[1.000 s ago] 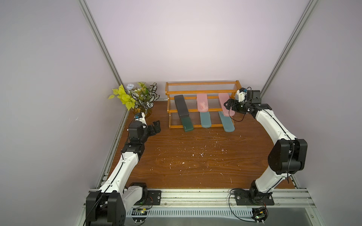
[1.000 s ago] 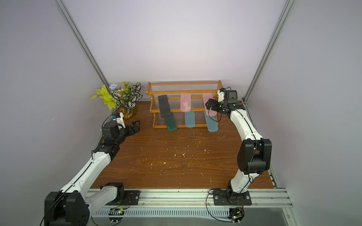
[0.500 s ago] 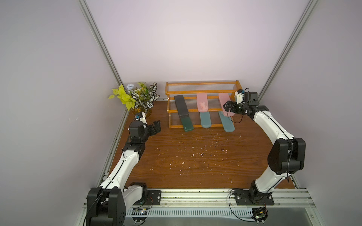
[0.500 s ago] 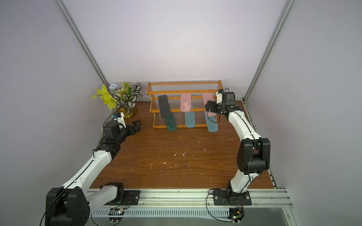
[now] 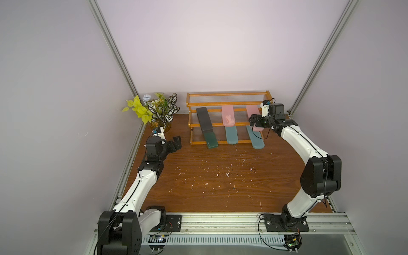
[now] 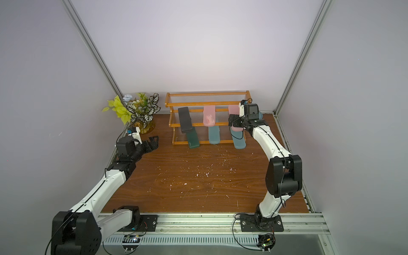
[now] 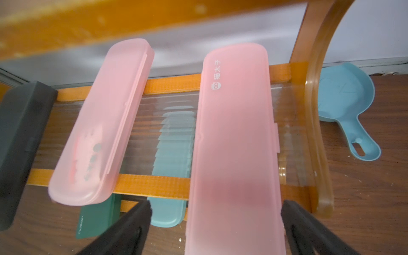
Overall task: Remove the pencil cases from the shelf
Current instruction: Pick up the pencil case from the shelf.
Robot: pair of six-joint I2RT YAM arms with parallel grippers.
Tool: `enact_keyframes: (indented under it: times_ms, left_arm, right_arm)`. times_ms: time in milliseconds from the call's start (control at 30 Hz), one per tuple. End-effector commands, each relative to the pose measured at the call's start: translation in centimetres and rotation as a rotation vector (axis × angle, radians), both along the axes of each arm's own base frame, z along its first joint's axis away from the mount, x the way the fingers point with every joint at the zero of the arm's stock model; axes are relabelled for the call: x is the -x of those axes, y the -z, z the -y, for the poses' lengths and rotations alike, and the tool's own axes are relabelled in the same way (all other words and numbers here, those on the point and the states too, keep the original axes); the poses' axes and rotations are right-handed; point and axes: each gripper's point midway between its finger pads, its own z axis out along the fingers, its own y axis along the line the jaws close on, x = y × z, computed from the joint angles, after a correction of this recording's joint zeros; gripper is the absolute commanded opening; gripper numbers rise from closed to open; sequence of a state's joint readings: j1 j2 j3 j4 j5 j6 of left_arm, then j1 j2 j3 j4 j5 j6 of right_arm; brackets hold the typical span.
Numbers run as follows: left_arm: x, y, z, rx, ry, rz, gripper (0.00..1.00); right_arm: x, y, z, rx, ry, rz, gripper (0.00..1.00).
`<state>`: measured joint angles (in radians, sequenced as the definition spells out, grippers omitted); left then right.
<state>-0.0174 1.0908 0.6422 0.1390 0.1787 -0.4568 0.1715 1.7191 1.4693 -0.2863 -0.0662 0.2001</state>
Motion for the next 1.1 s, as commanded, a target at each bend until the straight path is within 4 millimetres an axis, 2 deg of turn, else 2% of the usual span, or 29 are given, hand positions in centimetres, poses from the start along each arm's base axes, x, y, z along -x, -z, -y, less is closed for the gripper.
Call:
enact_keyframes:
  times_ms: [0,267,767,1067]
  left_arm:
    - [-0.1,-0.4,-0.4,0.003,-0.011,0.014,0.98]
    - [0.0,-0.3,-0.4,0.005,-0.015,0.005,0.98]
    - [0.1,-0.1,-0.6,0.008,-0.027,-0.001,0.98]
    - [0.3,-0.1,-0.7,0.01,-0.031,0.0,0.98]
  right_arm:
    - [-1.1,-0.1,0.7,0.05,0.04,0.021,0.99]
    - [-1.6,0.1,0.2,0.091,0.026,0.042,0.96]
    - [-2.2,1.1,-0.1,0.196,0.051,0.052,0.82]
    - [-2.4,1.3,-0.3,0.215,0.047,0.043,0.81]
